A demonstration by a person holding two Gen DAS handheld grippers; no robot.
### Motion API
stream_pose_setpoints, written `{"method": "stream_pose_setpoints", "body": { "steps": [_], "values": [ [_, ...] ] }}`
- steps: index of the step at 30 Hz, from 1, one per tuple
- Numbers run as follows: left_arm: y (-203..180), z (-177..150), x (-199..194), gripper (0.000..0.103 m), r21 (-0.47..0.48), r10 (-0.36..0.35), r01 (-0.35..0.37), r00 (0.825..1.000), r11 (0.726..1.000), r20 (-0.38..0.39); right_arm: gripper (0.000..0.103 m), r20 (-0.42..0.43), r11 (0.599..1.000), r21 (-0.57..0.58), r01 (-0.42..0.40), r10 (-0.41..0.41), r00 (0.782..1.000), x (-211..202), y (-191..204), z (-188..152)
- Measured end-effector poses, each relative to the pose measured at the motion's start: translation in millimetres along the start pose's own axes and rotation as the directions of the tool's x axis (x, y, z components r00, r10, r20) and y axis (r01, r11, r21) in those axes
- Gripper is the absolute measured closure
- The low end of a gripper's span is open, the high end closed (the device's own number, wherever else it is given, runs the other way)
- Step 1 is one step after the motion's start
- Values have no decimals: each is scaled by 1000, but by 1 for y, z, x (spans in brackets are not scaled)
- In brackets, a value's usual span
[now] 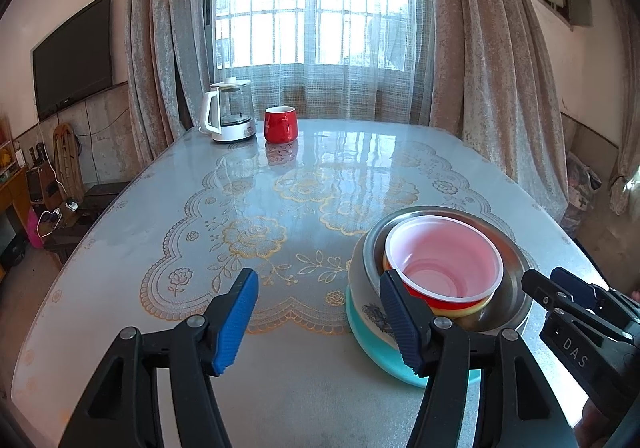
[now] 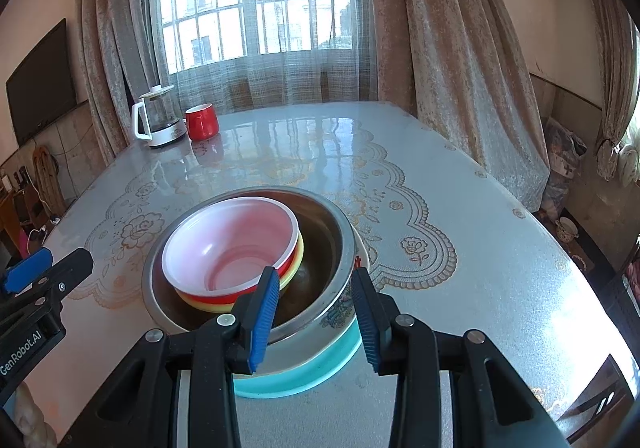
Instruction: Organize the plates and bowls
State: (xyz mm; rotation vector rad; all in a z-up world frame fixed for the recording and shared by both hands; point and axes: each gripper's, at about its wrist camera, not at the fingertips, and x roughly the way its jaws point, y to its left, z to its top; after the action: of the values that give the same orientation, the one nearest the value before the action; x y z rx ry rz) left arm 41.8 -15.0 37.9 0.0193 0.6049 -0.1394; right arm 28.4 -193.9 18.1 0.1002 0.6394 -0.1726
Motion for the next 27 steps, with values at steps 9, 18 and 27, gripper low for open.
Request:
{"method": "stream_pose_setpoints", "body": {
  "steps": [9,18,27],
  "values": [
    [-1,1,0,37,0,6,-6,1000,1000,4,65,9,1000,-12,-9,9,1000,1,1,4],
    [-3,3,0,36,3,6,-6,1000,1000,9,65,13,1000,-13,-17,18,1000,4,-1,7],
    [-8,5,2,33,9,4,-4,1000,1000,14,65,20,1000,-12,-22,23,1000,4,-4,10]
  ]
}}
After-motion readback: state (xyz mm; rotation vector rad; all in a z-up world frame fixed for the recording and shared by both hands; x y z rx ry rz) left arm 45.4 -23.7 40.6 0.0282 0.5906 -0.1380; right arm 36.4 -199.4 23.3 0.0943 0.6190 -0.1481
